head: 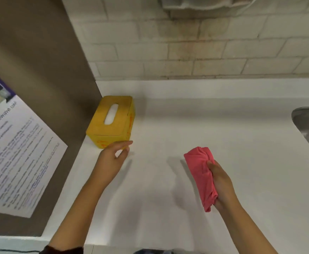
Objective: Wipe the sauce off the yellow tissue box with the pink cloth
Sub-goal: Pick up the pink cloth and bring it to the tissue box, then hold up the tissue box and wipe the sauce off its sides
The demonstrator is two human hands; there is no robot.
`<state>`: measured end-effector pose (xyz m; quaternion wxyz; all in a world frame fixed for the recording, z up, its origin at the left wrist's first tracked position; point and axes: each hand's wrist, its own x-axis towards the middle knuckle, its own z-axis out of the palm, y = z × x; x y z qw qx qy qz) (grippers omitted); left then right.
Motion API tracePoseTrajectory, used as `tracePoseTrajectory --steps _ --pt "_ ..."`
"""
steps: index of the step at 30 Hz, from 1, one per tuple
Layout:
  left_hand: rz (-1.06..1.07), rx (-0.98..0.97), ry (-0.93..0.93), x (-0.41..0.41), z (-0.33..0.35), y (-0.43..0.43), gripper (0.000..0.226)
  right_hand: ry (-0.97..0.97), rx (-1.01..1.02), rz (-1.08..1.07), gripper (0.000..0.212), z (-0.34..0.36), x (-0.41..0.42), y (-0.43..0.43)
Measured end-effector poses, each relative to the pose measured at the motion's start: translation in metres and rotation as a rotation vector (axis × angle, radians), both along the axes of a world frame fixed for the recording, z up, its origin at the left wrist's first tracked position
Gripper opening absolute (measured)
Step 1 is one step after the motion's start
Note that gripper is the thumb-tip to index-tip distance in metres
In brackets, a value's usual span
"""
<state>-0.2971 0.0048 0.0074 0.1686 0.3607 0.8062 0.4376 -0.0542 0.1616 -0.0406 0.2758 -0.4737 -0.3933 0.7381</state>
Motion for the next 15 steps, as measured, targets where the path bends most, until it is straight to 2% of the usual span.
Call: tracePoseTrajectory --steps 3,6,10,12,15 --pt "0.074 -0.018 0.109 -0.043 -0.004 0.009 0.024 -0.03 0.025 0.042 0.024 0.0 -0.026 -0.006" --pt "0.193 -0.106 0.152 -0.078 -0.01 0.029 0.036 -0.052 0.053 0.072 0.025 0.001 -0.046 -0.007" --pt "0.269 -0.355 0.22 -0.106 -0.016 0.066 0.079 -0.096 0.074 0.097 0.025 0.004 -0.057 -0.001" --pt "0.296 -0.506 0.188 -0.116 -0.016 0.079 0.106 -0.129 0.093 0.102 0.025 0.007 -0.059 0.003" --pt "0.314 -0.682 0.155 -0.13 -0.013 0.09 0.13 -0.143 0.115 0.115 0.028 0.008 -0.059 0.01"
